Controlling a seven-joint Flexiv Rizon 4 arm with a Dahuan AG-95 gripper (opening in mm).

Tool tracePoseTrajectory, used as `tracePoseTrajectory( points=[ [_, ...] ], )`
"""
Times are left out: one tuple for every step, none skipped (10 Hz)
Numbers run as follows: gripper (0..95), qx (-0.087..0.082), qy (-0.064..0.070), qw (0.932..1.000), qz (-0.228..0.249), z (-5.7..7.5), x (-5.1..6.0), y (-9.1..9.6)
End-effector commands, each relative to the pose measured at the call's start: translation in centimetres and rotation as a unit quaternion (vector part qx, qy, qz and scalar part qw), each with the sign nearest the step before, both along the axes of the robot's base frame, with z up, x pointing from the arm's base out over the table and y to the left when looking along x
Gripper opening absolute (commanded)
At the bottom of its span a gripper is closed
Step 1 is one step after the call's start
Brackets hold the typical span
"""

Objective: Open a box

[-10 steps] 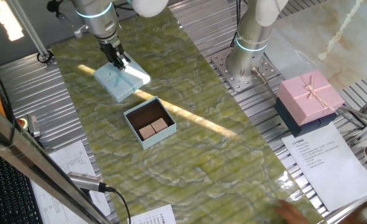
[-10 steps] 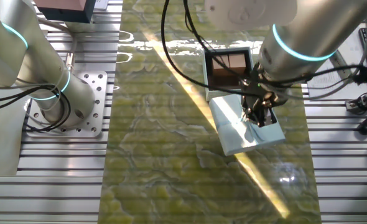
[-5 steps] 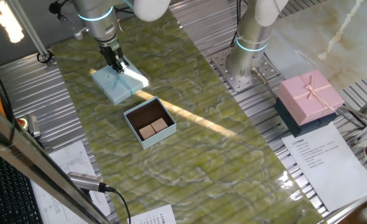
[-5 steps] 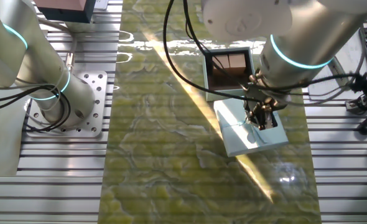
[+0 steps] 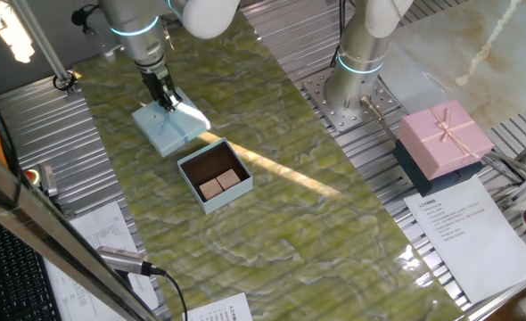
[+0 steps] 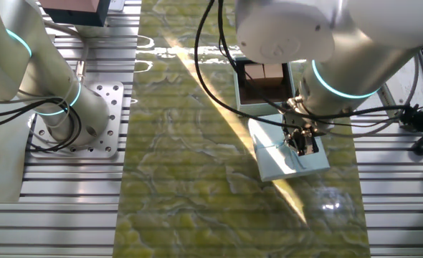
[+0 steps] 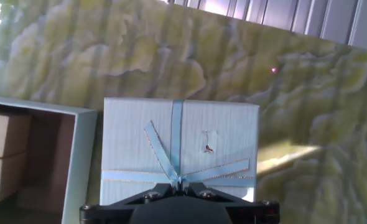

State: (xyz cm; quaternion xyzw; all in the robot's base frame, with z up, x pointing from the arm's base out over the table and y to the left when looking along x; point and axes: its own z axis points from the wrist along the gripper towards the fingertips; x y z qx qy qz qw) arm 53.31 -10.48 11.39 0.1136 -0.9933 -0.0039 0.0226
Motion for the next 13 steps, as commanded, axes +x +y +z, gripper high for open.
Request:
tracePoseTrajectory(
  points=[
    [0.0,0.002,-0.003,1.0,0.002,0.0,-0.1,0.0],
    [0.0,0.002,-0.004,1.0,0.005,0.0,-0.1,0.0],
    [19.0,0.002,-0.003,1.0,0.009,0.0,-0.1,0.0],
    [38.0,0.003,-0.003,0.9999,0.013,0.0,-0.1,0.0],
    [38.0,0.004,-0.003,0.9999,0.016,0.0,-0.1,0.0],
    [57.0,0.005,-0.003,0.9998,0.018,0.2,-0.1,0.0],
    [57.0,0.006,-0.001,0.9998,0.02,0.7,-0.2,0.0],
    [57.0,0.004,0.003,0.9998,0.02,1.2,-0.2,0.0],
    [57.0,0.0,0.007,0.9997,0.026,2.1,-0.4,0.1],
    [38.0,0.0,0.007,0.9996,0.026,2.6,-0.3,0.2],
    [0.0,0.001,0.008,0.9996,0.028,3.6,-0.3,0.4],
    [0.0,0.002,0.013,0.9994,0.033,4.5,-0.4,0.5],
    [0.0,0.003,0.014,0.9991,0.041,5.3,-0.4,0.7]
  ],
)
